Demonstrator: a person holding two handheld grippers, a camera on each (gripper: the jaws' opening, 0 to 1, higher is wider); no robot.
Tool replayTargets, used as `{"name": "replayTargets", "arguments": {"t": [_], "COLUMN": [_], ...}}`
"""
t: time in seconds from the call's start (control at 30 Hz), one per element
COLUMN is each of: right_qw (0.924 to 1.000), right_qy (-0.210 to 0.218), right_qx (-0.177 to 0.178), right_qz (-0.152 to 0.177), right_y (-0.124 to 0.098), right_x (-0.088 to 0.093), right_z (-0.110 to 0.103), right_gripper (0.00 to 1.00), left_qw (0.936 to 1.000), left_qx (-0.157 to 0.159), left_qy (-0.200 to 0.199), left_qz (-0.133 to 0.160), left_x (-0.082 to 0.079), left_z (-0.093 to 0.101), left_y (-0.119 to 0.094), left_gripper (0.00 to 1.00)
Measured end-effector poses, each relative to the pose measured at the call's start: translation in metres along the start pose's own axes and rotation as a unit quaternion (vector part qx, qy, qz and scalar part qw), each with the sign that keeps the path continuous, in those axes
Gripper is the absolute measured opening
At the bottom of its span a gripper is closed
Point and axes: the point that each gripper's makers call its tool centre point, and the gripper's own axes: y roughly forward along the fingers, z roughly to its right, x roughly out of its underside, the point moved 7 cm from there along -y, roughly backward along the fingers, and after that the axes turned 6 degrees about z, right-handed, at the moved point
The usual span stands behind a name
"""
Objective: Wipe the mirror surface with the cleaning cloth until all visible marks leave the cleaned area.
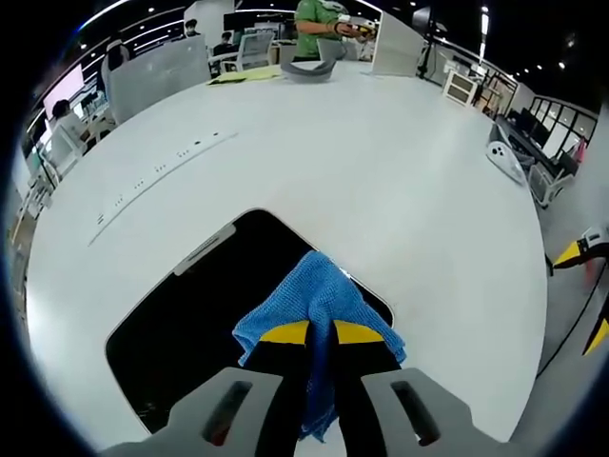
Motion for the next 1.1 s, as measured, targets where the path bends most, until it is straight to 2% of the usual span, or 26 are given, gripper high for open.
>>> {"name": "replayTargets", "arguments": {"t": [1.1], "right_qw": [1.0000], "right_qy": [0.006], "right_qx": [0.007], "right_qz": [0.000], "right_y": [-0.007], "right_x": [0.005], "right_z": [0.003], "right_gripper": [0.76], "left_qw": [1.0000], "left_qx": [-0.001], "left_qy": [-0.005], "left_qz": [-0.001], "left_x": [-0.009], "left_z": [0.012], "left_y": [0.009], "left_gripper": [0.06]}}
